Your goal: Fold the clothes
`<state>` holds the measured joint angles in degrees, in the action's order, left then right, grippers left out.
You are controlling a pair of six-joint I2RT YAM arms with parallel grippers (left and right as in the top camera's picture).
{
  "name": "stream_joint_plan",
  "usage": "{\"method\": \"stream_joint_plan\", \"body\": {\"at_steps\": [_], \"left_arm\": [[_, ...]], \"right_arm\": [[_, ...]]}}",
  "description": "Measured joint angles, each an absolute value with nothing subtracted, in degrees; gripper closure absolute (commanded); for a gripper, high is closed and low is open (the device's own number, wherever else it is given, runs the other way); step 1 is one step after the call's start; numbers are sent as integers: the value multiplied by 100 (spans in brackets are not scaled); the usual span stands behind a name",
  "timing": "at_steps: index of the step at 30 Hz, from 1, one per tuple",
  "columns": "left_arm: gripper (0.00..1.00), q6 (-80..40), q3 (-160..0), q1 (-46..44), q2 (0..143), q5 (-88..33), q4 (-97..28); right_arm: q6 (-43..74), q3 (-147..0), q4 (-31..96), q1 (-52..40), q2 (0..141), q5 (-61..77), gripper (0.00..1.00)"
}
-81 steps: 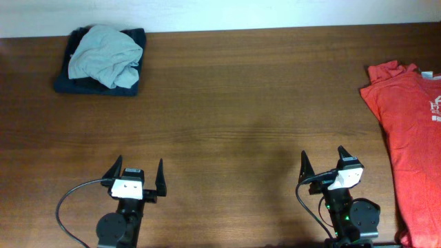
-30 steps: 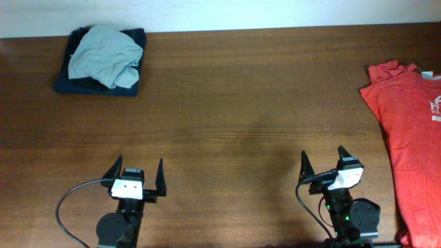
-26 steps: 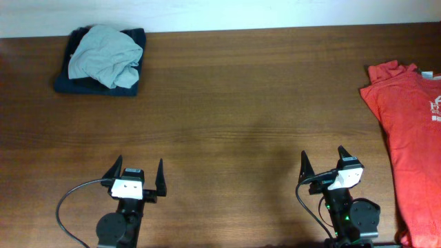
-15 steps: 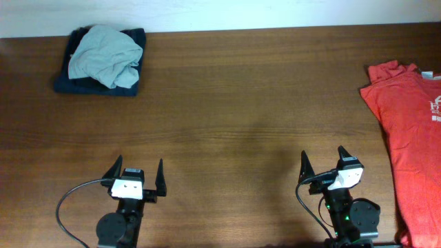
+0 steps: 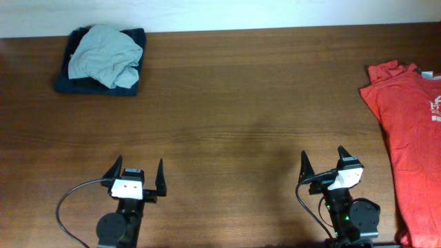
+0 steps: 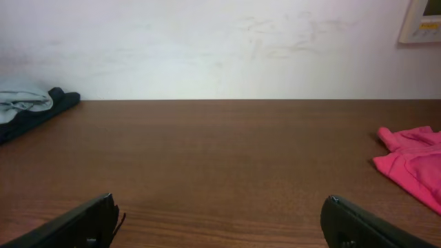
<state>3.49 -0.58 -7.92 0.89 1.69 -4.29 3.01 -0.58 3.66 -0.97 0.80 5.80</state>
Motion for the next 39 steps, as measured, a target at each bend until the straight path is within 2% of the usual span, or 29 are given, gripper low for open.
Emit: {"method": "stream_joint_plan", "body": {"at_steps": [39], "left_arm": [[1, 349, -58, -792, 89, 167, -429]], "right_arm": [[298, -58, 373, -97, 80, 464, 1]]}}
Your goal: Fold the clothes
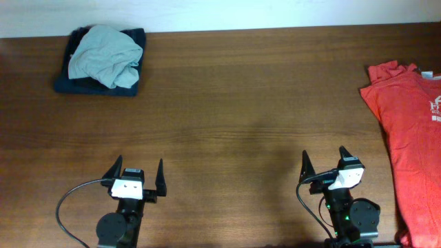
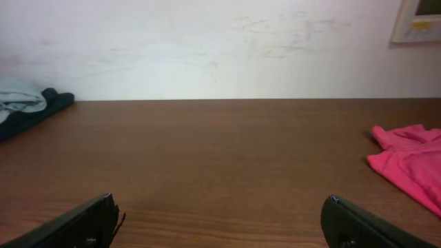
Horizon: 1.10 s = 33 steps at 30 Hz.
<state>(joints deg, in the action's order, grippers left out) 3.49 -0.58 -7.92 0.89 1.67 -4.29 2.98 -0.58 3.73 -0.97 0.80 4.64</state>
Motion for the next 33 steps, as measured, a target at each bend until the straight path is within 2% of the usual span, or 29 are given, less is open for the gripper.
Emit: {"method": "stream_joint_plan", "body": {"at_steps": [9, 14, 18, 25, 29, 33], "left_arm": [[1, 349, -58, -792, 89, 169, -429], [1, 349, -58, -792, 89, 165, -429], [1, 349, -58, -792, 86, 165, -432], [1, 351, -58, -792, 78, 163, -434], [1, 351, -58, -792, 67, 148, -432], [1, 351, -58, -792, 67, 148, -434]], "right_arm": [[303, -80, 456, -97, 80, 285, 2], [443, -784, 1262, -99, 141, 36, 2], [565, -2060, 1890, -102, 631, -167, 2], [854, -5164, 3157, -102, 2965, -449, 2], [891, -6606, 3435, -102, 4303, -497, 2], [902, -7330, 3437, -102, 5192, -495, 2]]}}
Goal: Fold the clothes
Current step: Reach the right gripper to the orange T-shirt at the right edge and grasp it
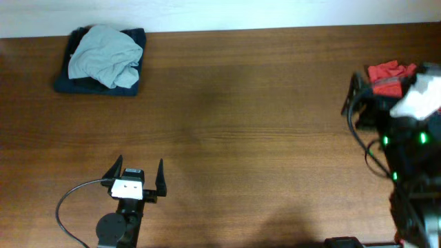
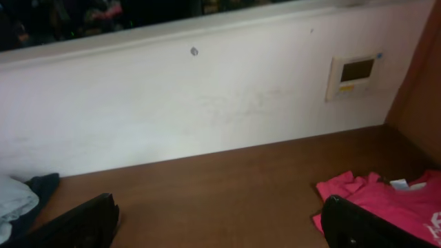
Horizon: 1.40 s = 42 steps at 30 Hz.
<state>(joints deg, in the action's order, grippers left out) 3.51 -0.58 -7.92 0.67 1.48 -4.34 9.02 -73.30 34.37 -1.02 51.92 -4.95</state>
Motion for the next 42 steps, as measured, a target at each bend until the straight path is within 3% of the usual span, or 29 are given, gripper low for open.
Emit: {"method": "stream_joint_plan", "body": {"at_steps": [5, 17, 30, 33, 35, 38, 42], "left_arm": [[1, 353, -58, -792, 69, 145, -434], [1, 351, -58, -792, 64, 145, -432], [1, 351, -58, -792, 62, 145, -434], [1, 351, -58, -792, 62, 148, -434], [1, 351, -58, -792, 62, 148, -434], [1, 351, -58, -792, 62, 148, -434], [1, 353, -58, -792, 62, 148, -434]], "right_arm": [[1035, -7406, 3350, -102, 5918, -495, 2], [1848, -10711, 6302, 303, 9045, -1483, 2], [2080, -11041, 6351, 1789, 11426, -1496, 1], [2147, -11041, 6134, 1822, 11655, -1494, 13], [2329, -11041, 5986, 1817, 11837, -1498, 33], [2630, -11041, 5813, 1817, 12038, -1461, 52], [2902, -11041, 5516, 1817, 12302, -1363, 54]]}}
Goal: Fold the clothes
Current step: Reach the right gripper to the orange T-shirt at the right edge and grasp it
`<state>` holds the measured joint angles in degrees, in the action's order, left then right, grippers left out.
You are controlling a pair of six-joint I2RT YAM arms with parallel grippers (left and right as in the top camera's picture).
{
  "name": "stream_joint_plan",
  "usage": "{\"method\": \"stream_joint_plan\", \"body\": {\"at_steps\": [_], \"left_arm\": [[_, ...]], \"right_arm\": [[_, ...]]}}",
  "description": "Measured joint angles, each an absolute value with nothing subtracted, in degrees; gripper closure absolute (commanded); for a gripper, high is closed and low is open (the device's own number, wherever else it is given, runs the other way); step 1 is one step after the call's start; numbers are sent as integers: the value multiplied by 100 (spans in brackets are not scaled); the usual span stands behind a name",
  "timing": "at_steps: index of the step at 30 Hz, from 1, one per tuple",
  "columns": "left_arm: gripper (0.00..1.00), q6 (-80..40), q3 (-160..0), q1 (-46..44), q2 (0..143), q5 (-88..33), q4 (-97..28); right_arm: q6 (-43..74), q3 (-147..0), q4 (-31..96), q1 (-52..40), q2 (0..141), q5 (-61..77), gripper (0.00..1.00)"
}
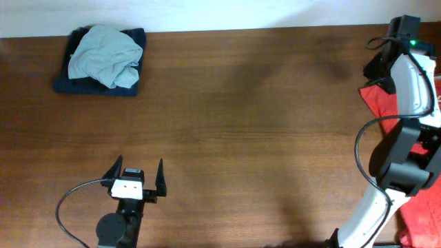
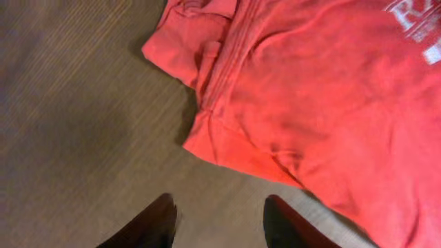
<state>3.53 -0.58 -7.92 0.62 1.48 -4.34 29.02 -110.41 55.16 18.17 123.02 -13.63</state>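
A red T-shirt (image 2: 310, 103) with white print lies on the brown table (image 1: 241, 117) at the far right. In the overhead view only parts of the red T-shirt (image 1: 375, 96) show past my right arm. My right gripper (image 2: 217, 207) is open, pointing down at bare wood just beside the shirt's near sleeve and hem edge, with nothing between its fingers. From overhead the right gripper (image 1: 377, 67) is at the back right. My left gripper (image 1: 140, 165) rests open at the table's front left.
At the back left corner a crumpled grey-green garment lies on a folded dark blue one (image 1: 103, 55). A white wall runs along the table's far edge. My right arm (image 1: 406, 83) stretches over the shirt on the right side.
My right arm has reached further to the back right and tilted down: the wrist view showed the wall and the shirt's far end, now the shirt's edge from above. The left arm has not moved.
Both grippers rested open at the table's front edge, with the red shirt spread out at the right. The right wrist had turned slightly, then the right arm was up over the shirt. Now its open gripper points down beside the shirt's left edge.
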Motion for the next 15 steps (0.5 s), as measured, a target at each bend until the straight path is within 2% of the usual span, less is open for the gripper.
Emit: {"method": "stream_joint_plan", "body": {"at_steps": [15], "left_arm": [[1, 353, -58, -792, 62, 152, -434]], "right_arm": [[3564, -11041, 4919, 1817, 13336, -1238, 52]]}}
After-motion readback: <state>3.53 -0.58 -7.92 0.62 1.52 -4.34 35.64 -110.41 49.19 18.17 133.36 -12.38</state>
